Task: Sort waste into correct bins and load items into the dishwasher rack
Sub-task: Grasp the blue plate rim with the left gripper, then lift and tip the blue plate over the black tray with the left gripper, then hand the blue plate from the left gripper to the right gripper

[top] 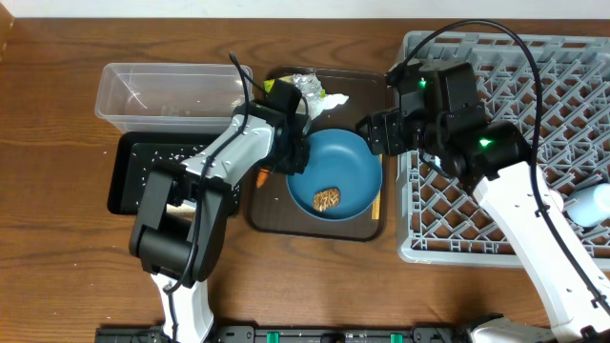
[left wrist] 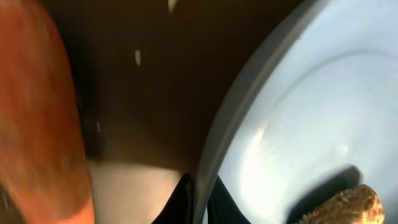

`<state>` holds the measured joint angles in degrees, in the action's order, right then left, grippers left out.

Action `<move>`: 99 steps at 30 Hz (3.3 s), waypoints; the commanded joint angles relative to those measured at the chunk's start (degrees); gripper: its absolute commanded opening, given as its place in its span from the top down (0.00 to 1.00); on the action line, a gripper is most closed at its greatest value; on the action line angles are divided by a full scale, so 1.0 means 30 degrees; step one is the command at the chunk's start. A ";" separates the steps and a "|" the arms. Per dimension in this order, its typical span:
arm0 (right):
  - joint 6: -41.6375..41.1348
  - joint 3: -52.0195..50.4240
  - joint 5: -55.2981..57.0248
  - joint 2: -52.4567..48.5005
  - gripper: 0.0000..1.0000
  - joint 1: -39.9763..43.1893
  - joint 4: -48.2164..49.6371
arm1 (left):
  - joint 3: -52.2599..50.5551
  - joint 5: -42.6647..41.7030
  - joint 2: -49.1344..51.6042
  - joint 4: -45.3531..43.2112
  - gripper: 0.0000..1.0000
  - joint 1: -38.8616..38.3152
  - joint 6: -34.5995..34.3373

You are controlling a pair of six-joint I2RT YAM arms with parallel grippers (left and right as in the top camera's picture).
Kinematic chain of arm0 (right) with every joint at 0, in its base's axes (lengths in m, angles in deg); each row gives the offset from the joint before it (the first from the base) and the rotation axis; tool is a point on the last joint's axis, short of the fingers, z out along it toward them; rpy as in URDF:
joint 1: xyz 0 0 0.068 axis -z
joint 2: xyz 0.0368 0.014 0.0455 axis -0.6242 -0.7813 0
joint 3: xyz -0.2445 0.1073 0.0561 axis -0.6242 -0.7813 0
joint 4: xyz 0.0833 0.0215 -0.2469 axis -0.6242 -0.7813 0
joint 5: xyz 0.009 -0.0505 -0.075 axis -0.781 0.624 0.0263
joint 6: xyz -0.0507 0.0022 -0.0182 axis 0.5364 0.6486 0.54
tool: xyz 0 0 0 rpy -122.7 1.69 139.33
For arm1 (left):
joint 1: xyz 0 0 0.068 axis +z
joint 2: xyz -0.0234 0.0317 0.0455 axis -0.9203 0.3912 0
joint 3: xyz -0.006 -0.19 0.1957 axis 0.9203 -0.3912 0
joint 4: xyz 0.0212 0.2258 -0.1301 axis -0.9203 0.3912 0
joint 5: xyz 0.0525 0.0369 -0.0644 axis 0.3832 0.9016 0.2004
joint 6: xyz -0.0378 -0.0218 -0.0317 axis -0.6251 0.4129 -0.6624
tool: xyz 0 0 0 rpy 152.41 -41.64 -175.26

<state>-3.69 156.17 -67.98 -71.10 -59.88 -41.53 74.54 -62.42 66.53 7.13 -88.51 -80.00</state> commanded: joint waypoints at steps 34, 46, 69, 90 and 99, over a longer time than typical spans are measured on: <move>-0.0197 0.0146 0.1625 0.0073 0.17 -0.0015 0.0488 | 0.2885 2.4174 -0.7839 1.4258 0.94 0.2215 -0.8014; -0.0189 0.0146 0.1625 0.0073 0.17 -0.0015 0.0437 | 0.2885 2.7365 -0.4983 1.6888 0.94 0.0532 -1.0018; -0.0277 0.0146 -0.1749 0.0073 0.13 -0.0015 0.3169 | 0.7686 0.9100 -0.8306 1.0666 0.93 0.0510 -0.0211; -0.0066 0.0146 -0.7235 0.0058 0.83 -0.0226 0.4175 | 0.7686 -0.0517 -0.9216 0.5493 0.94 0.0488 0.0306; 0.1319 0.0146 -0.2878 0.0641 0.99 0.0379 0.3526 | 0.7686 -0.0503 -0.9457 0.4313 0.02 0.0495 0.0299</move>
<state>-1.83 156.17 -82.78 -71.03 -59.79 -30.30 96.53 -62.38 39.45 20.23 -87.16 -79.24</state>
